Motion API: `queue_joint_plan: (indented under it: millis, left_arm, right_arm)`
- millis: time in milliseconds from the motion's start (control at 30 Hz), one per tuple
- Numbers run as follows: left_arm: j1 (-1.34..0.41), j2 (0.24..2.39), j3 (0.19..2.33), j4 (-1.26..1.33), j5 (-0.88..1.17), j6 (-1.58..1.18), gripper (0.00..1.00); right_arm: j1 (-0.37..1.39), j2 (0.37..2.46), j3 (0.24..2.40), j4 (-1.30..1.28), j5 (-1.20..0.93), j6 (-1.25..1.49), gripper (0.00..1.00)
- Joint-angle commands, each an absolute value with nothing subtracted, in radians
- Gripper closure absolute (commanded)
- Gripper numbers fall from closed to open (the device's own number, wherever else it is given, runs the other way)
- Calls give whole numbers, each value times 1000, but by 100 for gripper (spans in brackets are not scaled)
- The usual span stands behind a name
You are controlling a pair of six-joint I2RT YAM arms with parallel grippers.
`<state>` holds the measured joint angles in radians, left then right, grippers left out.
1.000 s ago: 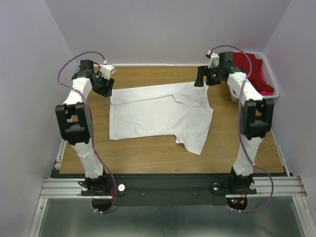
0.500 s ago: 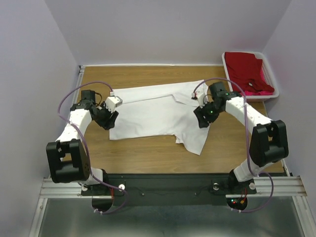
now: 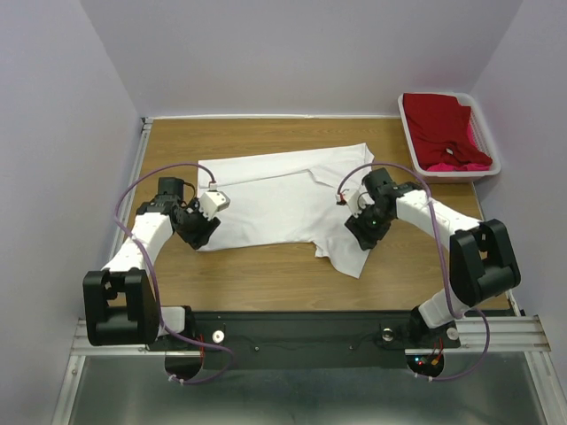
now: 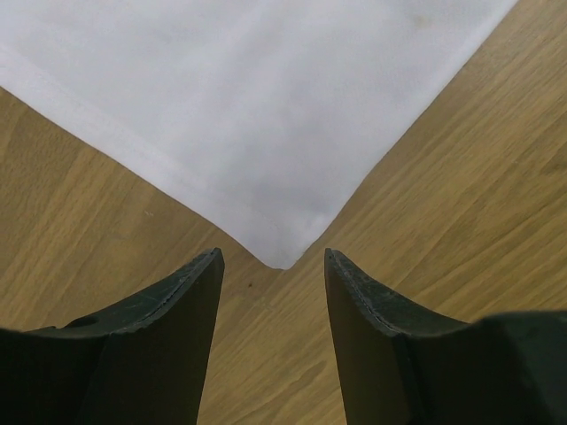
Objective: Fold and stack the t-shirts
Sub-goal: Fold the tshirt
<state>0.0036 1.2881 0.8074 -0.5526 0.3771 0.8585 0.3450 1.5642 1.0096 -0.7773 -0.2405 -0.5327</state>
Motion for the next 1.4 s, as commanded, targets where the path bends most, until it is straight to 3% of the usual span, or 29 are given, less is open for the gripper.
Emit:
queue_joint_plan:
  millis: [0, 433, 733, 833, 1033, 1167, 1367]
  left_arm:
    - [3, 1284, 784, -506, 336, 853, 40]
    - [-60, 1336, 713, -479, 276, 903, 40]
    - [-61, 1411, 673, -433, 225, 936, 49]
    - [-61, 1424, 655, -413, 201, 940, 59]
    - [-61, 1431, 660, -399, 192, 939, 77]
    - [-60, 1399, 696, -442, 213, 936, 100]
    - [-58, 1295, 756, -534, 262, 948, 100]
  right_arm:
    - [376, 1516, 979, -742, -230, -531, 45]
    - [400, 1574, 876, -631, -193, -503, 48]
    - [408, 1608, 828, -575, -169, -482, 57]
    - [411, 1611, 807, -571, -153, -482, 66]
    - [411, 1563, 796, -580, -138, -463, 99]
    - [411, 1497, 818, -615, -136, -437, 100]
    - [411, 1344, 879, -687, -124, -419, 99]
